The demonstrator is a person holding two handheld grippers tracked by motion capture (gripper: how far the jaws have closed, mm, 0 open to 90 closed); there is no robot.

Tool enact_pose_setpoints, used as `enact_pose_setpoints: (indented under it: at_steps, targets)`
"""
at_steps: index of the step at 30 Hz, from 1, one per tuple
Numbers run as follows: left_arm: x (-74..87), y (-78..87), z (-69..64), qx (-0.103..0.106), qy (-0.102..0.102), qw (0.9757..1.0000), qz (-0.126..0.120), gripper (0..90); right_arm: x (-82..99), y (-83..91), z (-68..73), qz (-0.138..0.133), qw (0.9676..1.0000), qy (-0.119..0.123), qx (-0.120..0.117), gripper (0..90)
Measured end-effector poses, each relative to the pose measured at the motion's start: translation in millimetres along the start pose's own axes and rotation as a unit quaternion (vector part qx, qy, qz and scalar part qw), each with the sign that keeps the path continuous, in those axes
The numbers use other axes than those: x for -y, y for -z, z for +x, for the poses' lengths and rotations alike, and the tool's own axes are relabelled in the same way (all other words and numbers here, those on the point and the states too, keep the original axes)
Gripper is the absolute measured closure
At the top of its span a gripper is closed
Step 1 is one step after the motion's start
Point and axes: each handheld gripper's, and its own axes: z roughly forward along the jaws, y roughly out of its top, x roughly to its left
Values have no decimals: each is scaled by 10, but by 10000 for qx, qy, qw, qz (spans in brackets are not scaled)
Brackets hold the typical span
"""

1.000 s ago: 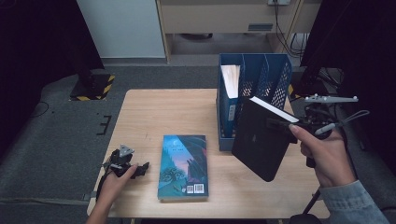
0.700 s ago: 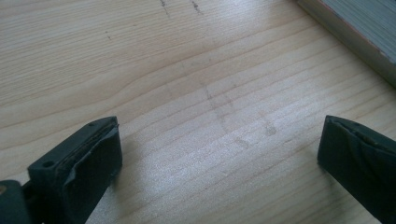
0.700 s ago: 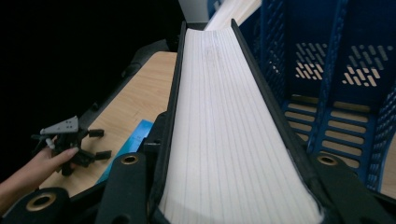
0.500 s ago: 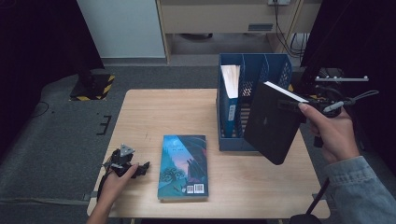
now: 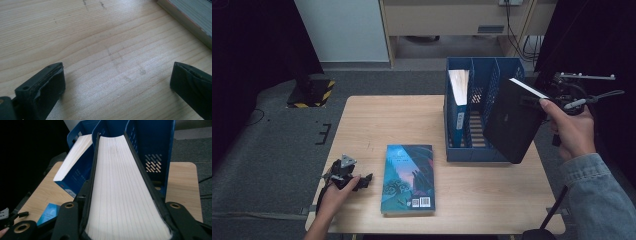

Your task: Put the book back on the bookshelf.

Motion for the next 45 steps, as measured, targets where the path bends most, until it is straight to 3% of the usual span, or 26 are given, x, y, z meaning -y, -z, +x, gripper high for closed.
enact_pose_setpoints:
  at_steps: [16, 24, 30, 45]
  targets:
    - [6, 6, 3, 24, -29, 10000, 1, 0, -139, 24, -36, -116, 9995, -68, 290, 523]
    - [8, 5, 1, 34, -10, 10000, -21, 0, -178, -22, -135, -199, 9989, -52, 422, 523]
    - [6, 3, 4, 52, -15, 10000, -24, 0, -178, -53, -168, -316, 9976, 72, 614, 524]
    - [7, 6, 9, 73, -48, 10000, -9, 0, -101, -246, -239, -289, 9952, 55, 939, 524]
